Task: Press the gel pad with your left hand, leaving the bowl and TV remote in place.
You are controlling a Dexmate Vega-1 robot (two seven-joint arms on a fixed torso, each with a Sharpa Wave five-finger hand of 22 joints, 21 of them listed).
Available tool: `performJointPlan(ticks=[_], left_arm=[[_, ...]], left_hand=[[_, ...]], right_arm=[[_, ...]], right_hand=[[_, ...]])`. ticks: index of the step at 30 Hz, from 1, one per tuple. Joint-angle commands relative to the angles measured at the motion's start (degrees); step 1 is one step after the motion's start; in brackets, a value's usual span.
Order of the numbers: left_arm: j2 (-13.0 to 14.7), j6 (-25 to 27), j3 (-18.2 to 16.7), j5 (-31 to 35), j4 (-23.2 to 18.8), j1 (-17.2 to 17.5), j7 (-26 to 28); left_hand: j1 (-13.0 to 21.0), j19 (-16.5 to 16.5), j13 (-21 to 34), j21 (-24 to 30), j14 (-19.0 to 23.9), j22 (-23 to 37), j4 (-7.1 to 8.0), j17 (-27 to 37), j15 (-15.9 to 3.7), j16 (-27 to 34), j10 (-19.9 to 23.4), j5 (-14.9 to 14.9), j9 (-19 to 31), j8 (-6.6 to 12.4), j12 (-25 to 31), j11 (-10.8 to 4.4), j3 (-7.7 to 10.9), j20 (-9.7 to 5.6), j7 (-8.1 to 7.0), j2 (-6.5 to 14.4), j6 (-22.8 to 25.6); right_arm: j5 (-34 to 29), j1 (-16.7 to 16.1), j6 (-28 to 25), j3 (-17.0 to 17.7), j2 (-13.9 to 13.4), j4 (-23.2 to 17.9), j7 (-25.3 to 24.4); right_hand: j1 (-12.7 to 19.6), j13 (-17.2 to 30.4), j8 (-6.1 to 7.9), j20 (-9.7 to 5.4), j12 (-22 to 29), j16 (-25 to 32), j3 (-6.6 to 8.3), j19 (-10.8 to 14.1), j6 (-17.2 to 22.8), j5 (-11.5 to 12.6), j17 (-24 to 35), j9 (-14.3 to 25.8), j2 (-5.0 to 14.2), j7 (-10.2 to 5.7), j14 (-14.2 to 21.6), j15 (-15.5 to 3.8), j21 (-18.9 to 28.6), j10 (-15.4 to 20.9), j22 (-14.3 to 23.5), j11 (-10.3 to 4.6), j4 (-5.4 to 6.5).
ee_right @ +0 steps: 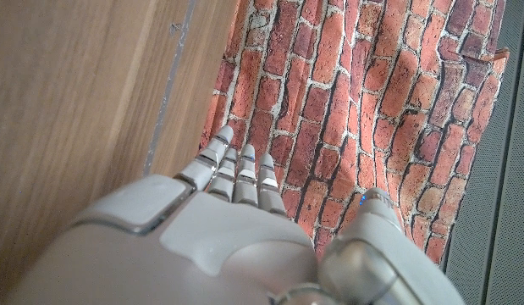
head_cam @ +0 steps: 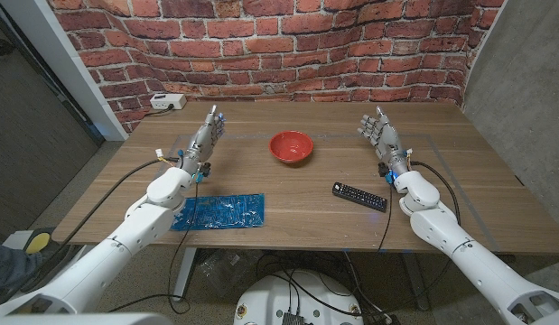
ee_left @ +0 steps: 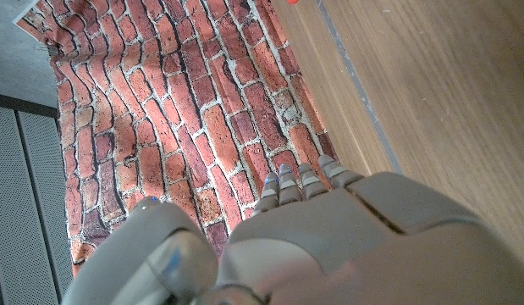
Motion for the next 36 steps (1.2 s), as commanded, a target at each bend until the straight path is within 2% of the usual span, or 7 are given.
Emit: performJointPlan(ticks=[1,9,23,36], left_arm=[[2.38,-4.65,-2.2,-0.21,-1.69,4.11,-2.06],[3.84,-6.39,-3.38,0.34,-3.05,6.92,-2.24],[4.63,-10.62,-5.8,-0.42,-6.61,12.94,-2.6],[5.7,-13.82,-8.49,0.18,-8.98,18.34,-2.53]], left_hand=[[0.51,1.48,0.23,0.85,1.56,0.22,-0.26,0.18,0.19,0.56,1.82,0.3,0.08,0.64,0.53,0.2,-0.17,-0.02,0.22,-0.2,1.61],[0.9,3.47,0.23,1.29,3.59,0.16,-0.48,0.18,0.14,0.79,3.81,0.33,0.09,0.99,0.89,0.31,-0.49,-0.46,0.63,-0.19,3.41],[1.56,7.41,0.23,2.02,7.33,0.02,-0.79,0.19,0.18,1.12,7.16,0.35,0.09,1.47,1.3,0.3,-1.1,0.1,0.78,-0.13,6.64],[1.94,8.94,0.24,2.03,9.52,-0.03,-0.92,0.2,-0.15,1.24,9.01,0.36,0.1,1.62,1.4,0.22,-1.48,0.5,0.92,-0.05,8.42]], right_arm=[[-1.71,-2.45,0.79,0.19,-1.02,-3.57,-2.55],[-2.43,-3.29,1.65,0.1,-1.53,-4.61,-2.9],[-3.5,-5.15,1.81,0.52,-3.34,-8.19,-3.98],[-4.14,-5.03,2.6,0.14,-2.87,-8.39,-4.57]], right_hand=[[0.59,0.26,0.17,-0.94,0.22,0.21,0.24,0.33,0.49,0.07,0.31,0.12,0.13,-0.04,0.61,0.21,0.02,0.71,0.15,-0.22,-0.25],[0.59,0.28,0.15,-0.78,0.29,0.22,0.22,0.46,0.59,0.05,0.33,0.12,0.16,-0.03,0.89,0.25,-0.07,1.07,0.15,-0.33,-0.27],[0.61,0.3,0.15,-0.55,0.37,0.2,0.21,0.6,0.83,0.01,0.36,0.13,0.23,-0.19,1.19,0.26,-0.22,1.53,0.15,-0.48,-0.29],[0.73,0.32,0.13,-0.58,0.35,0.16,0.23,0.74,0.99,0.0,0.36,0.14,0.34,-0.28,1.42,0.23,-0.37,1.73,0.15,-0.53,-0.36]])
